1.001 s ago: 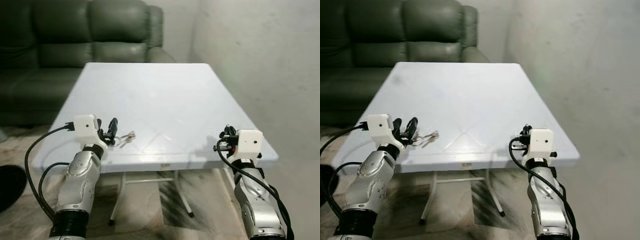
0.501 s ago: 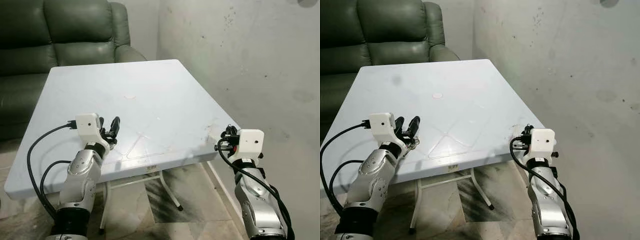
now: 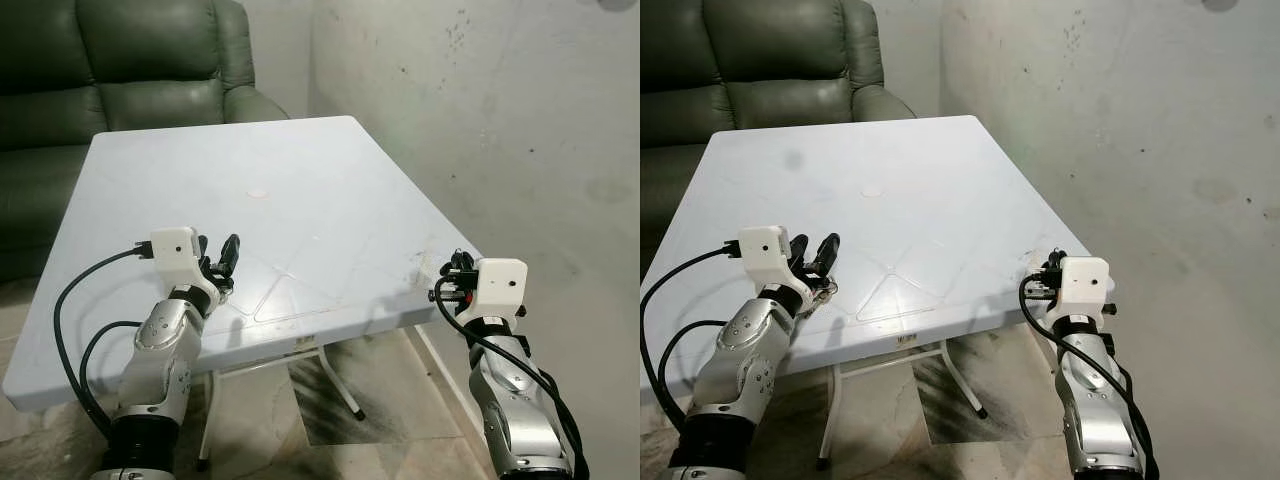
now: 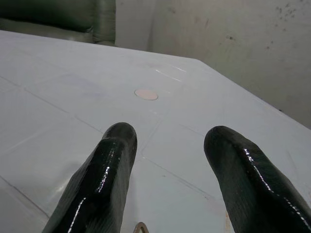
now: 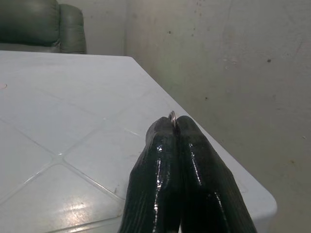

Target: Hang keys on a hook

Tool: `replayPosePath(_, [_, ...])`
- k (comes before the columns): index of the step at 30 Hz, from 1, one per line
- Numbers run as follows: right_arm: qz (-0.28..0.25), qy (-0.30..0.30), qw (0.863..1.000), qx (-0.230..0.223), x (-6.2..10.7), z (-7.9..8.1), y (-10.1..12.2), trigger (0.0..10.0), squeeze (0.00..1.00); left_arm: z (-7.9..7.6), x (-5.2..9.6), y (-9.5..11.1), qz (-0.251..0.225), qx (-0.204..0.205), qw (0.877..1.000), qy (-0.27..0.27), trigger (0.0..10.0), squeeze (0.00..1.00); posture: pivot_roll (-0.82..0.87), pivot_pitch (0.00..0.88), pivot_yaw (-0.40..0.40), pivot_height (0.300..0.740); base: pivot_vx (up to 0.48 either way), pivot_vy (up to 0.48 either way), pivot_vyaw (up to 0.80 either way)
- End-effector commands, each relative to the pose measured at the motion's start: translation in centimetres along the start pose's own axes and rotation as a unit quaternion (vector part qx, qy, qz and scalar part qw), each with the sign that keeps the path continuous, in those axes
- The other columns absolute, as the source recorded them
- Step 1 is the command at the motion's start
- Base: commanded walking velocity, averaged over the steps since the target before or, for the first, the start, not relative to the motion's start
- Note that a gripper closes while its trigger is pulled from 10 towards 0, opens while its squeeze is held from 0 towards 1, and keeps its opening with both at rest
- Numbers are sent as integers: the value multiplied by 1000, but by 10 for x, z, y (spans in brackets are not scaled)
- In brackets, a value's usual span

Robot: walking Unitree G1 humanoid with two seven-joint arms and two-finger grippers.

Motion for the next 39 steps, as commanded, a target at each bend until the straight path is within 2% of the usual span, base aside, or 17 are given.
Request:
replayPosePath(1, [-15, 0, 1000, 0, -2, 1, 9, 10000, 0, 0, -3, 3, 0, 0, 1000, -3, 10000, 0, 15, 0, -21, 740, 0, 480, -781])
replayPosePath(39, [-17, 3, 1000, 3, -3, 2, 12, 10000, 0, 2, -3, 5, 1, 5, 1000, 16, 10000, 0, 17, 0, -25, 740, 0, 0, -782])
Point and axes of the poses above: a point about 5 cm out from each wrist's last joint towards the gripper, its own x axis pointing back from the gripper into the wrist, its own y axis along the axis of the wrist's last joint, z = x × y, the point moved 2 cm from there along -x, pointing out of the wrist towards the gripper, and after that the axes turned 5 degrees about -x, right-handed, at the moved point
